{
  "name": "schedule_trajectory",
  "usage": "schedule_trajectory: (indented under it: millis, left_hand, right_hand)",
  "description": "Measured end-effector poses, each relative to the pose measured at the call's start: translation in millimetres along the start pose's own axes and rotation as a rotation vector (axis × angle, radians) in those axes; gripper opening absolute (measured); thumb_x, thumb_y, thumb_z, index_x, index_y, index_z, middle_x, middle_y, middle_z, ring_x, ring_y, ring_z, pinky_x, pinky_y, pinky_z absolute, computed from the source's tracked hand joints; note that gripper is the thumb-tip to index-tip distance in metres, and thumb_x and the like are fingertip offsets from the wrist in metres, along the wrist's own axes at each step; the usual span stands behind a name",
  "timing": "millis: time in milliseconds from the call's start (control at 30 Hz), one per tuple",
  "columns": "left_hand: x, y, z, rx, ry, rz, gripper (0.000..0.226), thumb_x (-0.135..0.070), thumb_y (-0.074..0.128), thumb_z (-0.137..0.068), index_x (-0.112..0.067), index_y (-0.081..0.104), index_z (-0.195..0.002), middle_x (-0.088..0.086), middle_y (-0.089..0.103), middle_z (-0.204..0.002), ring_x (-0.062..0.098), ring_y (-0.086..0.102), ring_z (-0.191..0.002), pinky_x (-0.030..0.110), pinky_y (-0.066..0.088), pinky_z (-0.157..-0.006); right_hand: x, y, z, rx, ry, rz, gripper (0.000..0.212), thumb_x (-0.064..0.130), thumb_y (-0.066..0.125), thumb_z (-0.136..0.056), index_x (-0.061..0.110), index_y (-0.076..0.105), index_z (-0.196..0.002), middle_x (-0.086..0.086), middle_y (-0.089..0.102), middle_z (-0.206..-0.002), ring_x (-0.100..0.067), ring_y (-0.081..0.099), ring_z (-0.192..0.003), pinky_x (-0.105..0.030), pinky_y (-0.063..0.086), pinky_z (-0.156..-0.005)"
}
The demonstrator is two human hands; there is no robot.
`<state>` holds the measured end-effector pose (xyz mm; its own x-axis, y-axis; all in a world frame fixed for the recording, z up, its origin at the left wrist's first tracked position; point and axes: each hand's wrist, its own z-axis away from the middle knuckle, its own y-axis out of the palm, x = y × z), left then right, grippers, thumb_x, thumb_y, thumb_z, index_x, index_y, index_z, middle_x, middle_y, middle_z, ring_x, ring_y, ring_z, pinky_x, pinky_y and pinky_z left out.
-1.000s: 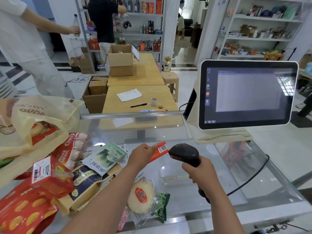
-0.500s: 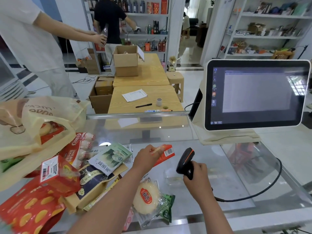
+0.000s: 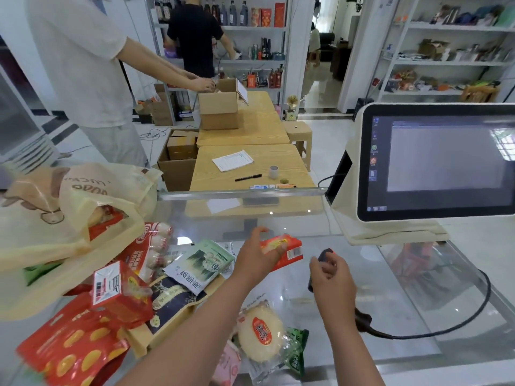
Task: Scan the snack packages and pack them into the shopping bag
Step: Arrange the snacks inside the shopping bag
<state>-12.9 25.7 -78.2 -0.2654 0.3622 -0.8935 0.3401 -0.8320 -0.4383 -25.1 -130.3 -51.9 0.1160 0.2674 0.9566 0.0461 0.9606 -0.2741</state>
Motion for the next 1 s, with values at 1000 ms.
schedule_trajectory:
  millis: [1000]
  left_hand:
    - [126.7, -344.4, 71.2, -0.536, -0.099, -1.273, 0.085, -0.017, 0.094, -0.022, -0.021, 0.068, -0.103, 0.016, 0.060, -0.114, 0.038, 0.054, -0.108, 0.055, 0.029, -0.091]
  right_hand:
    - [157.8, 205.4, 112.3, 0.788, 0.294, -0.551, 0.016, 0.023, 0.060, -0.091, 0.011, 0.059, -0.102, -0.014, 0.070, -0.096, -0.023, 0.069, -0.082, -0.029, 0.055, -0.063]
